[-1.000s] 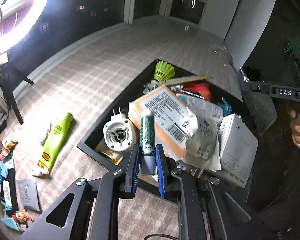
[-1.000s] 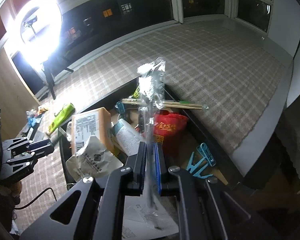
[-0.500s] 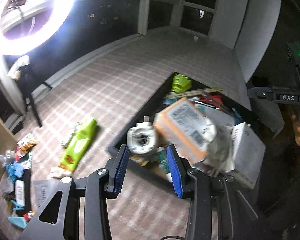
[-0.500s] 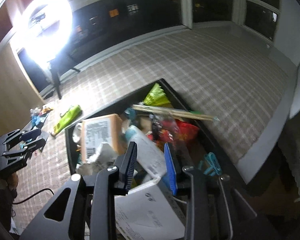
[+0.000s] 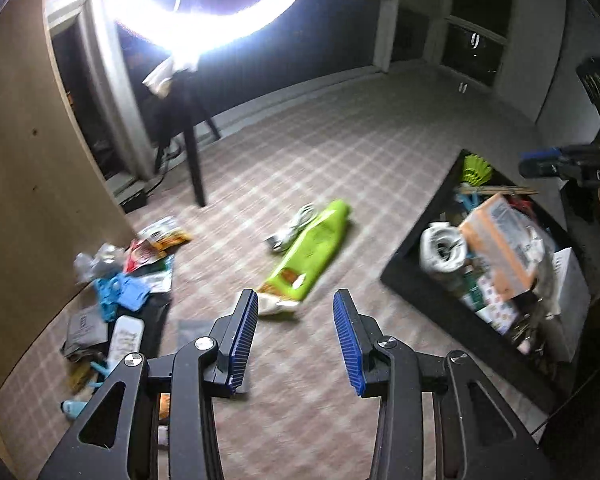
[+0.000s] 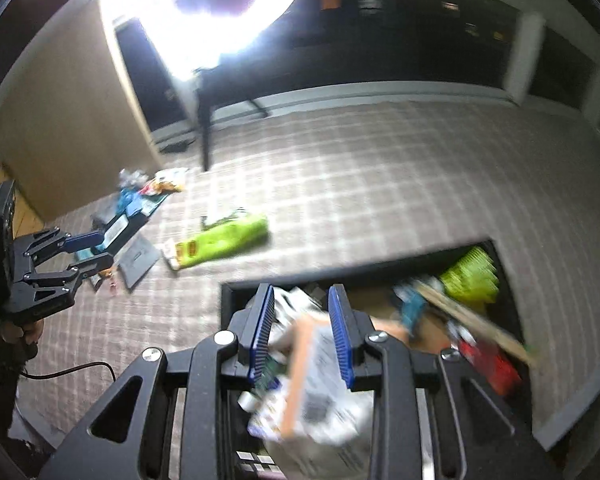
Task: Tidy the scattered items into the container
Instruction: 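Grasp white USB cable with left tool while right tool grasps lime-green bottle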
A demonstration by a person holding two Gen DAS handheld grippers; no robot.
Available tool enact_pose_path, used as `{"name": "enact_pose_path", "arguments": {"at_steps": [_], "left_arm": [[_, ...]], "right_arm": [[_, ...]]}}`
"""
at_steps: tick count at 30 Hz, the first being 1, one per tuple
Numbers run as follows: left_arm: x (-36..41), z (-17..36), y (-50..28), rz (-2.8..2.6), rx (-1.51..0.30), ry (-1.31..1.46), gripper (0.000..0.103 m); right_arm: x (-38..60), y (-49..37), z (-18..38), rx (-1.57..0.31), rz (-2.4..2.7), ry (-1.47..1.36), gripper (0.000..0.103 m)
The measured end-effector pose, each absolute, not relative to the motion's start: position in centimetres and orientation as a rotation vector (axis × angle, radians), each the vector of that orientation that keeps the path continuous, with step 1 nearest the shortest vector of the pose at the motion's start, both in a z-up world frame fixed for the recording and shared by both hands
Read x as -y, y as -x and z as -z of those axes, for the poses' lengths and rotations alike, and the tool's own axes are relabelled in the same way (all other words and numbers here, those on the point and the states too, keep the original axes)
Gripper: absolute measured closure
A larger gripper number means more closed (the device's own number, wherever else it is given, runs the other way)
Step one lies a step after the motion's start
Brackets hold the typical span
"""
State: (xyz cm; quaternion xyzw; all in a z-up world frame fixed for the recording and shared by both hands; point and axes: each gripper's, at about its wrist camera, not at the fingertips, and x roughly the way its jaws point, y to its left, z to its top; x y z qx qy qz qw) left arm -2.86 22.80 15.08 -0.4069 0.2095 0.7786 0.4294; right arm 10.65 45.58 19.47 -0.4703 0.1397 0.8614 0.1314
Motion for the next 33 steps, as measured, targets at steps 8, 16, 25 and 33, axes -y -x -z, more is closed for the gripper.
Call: {"name": "enact_pose_path", "arguments": {"at_steps": [8, 16, 25, 33], "left_arm": [[-24.0, -13.7, 6.3, -1.92, -0.581, 1.023, 0.066], [-29.4, -11.6, 9.0, -1.776, -0.725, 0.955, 0.068], [-33.5, -7.6, 11.0, -1.589, -0.799, 0.953, 0.07], [-35.2, -5.7, 12.0, -1.507, -0.812, 0.955, 0.073]], "right_arm": [[-44.3, -2.0, -15.8, -0.446, -2.48, 1.594, 0.075], [-44.4, 3.0, -11.4, -0.738, -2.347, 1.698, 0.075], [-46.6, 5.5, -7.2, -1.045, -2.131, 1.631, 0.075], [-47.0, 6.3, -6.2, -1.092, -2.03, 1.619, 0.075]]}}
